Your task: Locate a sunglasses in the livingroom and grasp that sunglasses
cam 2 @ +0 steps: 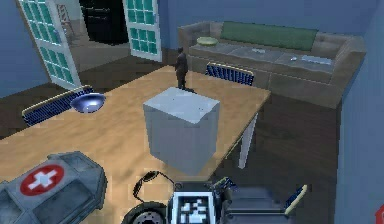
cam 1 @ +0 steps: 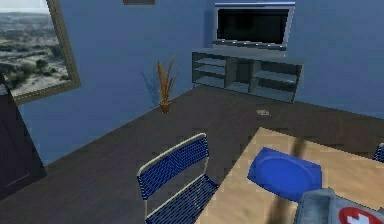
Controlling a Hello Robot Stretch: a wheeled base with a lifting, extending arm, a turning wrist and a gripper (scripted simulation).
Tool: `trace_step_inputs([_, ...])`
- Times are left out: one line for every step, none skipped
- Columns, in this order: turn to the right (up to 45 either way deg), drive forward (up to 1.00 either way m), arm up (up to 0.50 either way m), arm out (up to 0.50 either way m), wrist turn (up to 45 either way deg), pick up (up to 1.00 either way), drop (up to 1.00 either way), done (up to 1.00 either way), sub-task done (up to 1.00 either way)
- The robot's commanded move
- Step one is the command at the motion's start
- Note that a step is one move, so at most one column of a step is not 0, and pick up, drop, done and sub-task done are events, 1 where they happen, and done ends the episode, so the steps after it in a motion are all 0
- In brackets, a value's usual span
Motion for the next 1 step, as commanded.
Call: trace_step_inputs([0.0,0.0,0.0,0.12,0.0,0.0,0.0,0.0,0.0])
